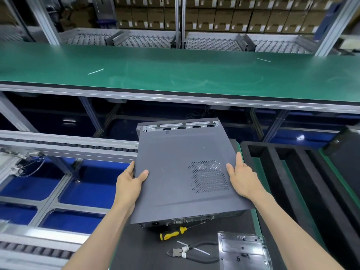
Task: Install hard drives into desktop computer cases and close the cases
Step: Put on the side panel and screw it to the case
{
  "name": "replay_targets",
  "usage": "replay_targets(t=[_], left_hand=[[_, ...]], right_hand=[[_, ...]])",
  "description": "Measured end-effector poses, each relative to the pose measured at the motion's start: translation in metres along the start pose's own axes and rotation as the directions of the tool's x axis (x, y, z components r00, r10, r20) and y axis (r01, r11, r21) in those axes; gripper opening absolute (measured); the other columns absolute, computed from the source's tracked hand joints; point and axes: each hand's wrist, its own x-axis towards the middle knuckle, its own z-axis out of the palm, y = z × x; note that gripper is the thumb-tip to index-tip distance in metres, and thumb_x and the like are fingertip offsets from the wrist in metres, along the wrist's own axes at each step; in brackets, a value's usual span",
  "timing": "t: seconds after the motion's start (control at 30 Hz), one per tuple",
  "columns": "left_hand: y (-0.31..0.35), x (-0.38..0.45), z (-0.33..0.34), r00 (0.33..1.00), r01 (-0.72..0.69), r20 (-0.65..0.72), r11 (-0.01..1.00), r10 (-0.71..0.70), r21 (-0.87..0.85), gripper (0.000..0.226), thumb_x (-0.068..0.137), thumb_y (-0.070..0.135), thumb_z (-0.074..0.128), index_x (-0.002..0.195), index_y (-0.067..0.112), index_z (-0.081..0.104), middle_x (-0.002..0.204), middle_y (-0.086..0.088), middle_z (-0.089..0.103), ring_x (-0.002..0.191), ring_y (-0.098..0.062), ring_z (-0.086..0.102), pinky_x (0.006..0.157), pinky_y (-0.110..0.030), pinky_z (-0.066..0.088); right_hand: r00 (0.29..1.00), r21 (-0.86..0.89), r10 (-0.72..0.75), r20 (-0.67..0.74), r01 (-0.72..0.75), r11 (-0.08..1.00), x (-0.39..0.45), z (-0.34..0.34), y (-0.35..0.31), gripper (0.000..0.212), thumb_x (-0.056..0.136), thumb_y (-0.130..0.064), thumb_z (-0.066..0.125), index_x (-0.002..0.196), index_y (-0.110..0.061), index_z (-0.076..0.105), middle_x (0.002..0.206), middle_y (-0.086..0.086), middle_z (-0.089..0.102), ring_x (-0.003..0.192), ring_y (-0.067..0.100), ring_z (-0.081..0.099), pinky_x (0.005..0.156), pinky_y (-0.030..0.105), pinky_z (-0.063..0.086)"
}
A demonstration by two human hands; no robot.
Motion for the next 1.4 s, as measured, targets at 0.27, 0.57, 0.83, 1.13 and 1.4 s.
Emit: replay_targets(t=[0.27,0.57,0.83,1.13,1.4], left_hand=[[0.019,0.015,0.0,0.989,0.138,-0.025,0.965,-0.147,-0.224,0.023,0.081,0.01,0.081,0.102,0.016,0.074,0.097,-0.002,0.079,0.079,-0.02,0.076,0.072,-0.036,0.06],[0.061,0.018,-0.007,0.948,0.239,0.281,0.922,-0.152,-0.304,0.025,0.094,0.016,0.067,0.119,0.013,0.067,0.102,-0.012,0.077,0.078,-0.027,0.076,0.059,-0.039,0.06],[0.069,-0.03,0.007,1.0,0.022,0.022,0.746,-0.009,-0.665,0.041,0.092,0.002,0.061,0.132,0.011,0.055,0.126,-0.013,0.069,0.103,-0.033,0.07,0.084,-0.053,0.059],[0.053,-0.087,0.068,0.989,0.151,0.124,0.607,-0.086,-0.78,0.042,0.096,0.002,0.059,0.137,0.011,0.055,0.129,-0.011,0.068,0.114,-0.027,0.068,0.083,-0.04,0.061],[0.057,-0.023,-0.037,0.91,0.327,0.392,0.812,-0.133,-0.484,0.071,0.088,0.069,0.054,0.133,0.015,0.063,0.125,-0.014,0.07,0.107,-0.03,0.07,0.084,-0.042,0.057]], right_hand=[[1.0,0.078,0.022,-0.007,-0.022,0.997,-0.008,-0.006,-0.006,0.06,0.105,-0.049,0.03,0.154,-0.017,0.018,0.143,0.014,0.05,0.118,0.039,0.056,0.103,0.05,0.044],[0.989,0.281,0.081,0.12,-0.112,0.953,-0.005,-0.028,-0.011,0.061,0.102,-0.046,0.047,0.153,-0.016,0.03,0.15,0.007,0.046,0.129,0.029,0.051,0.11,0.049,0.041],[0.779,0.634,0.394,-0.489,0.007,0.773,-0.025,-0.068,-0.022,0.083,0.084,-0.043,0.075,0.148,-0.011,0.033,0.142,0.01,0.043,0.122,0.027,0.048,0.095,0.042,0.041],[0.962,0.996,0.273,0.019,-0.041,0.076,-0.032,-0.024,-0.072,0.028,0.09,0.005,0.064,0.111,-0.014,0.067,0.101,0.004,0.077,0.082,0.022,0.074,0.067,0.041,0.062],[0.983,0.932,0.102,0.151,-0.176,0.317,0.001,-0.062,-0.011,0.033,0.088,0.004,0.064,0.113,-0.017,0.072,0.102,0.01,0.077,0.088,0.031,0.075,0.068,0.039,0.06]])
